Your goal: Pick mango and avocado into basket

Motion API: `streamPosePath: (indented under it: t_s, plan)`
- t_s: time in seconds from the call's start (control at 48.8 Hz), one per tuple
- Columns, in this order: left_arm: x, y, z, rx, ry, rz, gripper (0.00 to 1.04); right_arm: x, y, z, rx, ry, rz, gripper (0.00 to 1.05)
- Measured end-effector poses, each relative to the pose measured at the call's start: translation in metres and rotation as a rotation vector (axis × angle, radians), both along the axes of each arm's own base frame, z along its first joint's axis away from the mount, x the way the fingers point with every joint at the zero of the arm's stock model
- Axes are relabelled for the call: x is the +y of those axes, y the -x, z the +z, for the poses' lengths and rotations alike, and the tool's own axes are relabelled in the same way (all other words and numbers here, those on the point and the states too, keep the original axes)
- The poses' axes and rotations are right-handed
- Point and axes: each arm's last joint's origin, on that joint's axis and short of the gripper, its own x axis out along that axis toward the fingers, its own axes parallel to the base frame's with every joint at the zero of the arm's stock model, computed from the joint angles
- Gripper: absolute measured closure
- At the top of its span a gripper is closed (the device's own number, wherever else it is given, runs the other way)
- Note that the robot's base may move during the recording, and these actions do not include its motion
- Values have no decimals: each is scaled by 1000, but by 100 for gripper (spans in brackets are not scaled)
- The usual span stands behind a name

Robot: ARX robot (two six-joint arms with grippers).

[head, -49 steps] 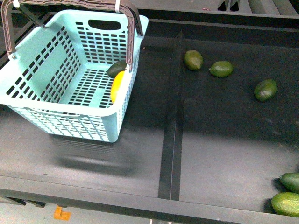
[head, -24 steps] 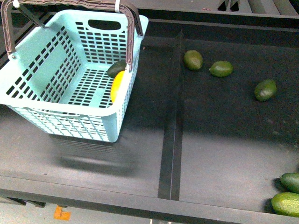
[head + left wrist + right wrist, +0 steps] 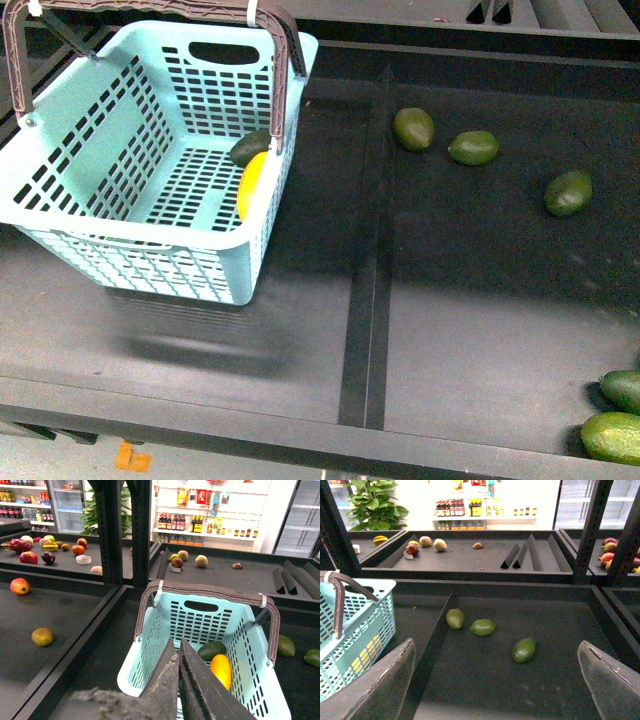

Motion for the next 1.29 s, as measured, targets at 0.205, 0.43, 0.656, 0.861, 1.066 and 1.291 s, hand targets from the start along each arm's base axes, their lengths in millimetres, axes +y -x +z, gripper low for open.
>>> streamPosePath:
  t_s: [0.205, 0.43, 0.656, 0.861, 1.066, 1.291]
  plan:
    - [0, 5, 0, 0, 0, 0, 103, 0, 0, 0, 0, 0, 0, 9]
    - [0, 9, 0, -1, 0, 0, 103, 0, 0, 0, 0, 0, 0, 9]
    - [0, 21, -3, 9, 0, 0, 103, 0, 0, 0, 0, 0, 0, 9]
    - [0, 21, -3, 5, 0, 0, 103, 0, 0, 0, 0, 0, 0, 9]
    - [0, 21, -3, 5, 0, 0, 103, 0, 0, 0, 0, 0, 0, 9]
    - [0, 21, -3, 5, 0, 0, 103, 0, 0, 0, 0, 0, 0, 9]
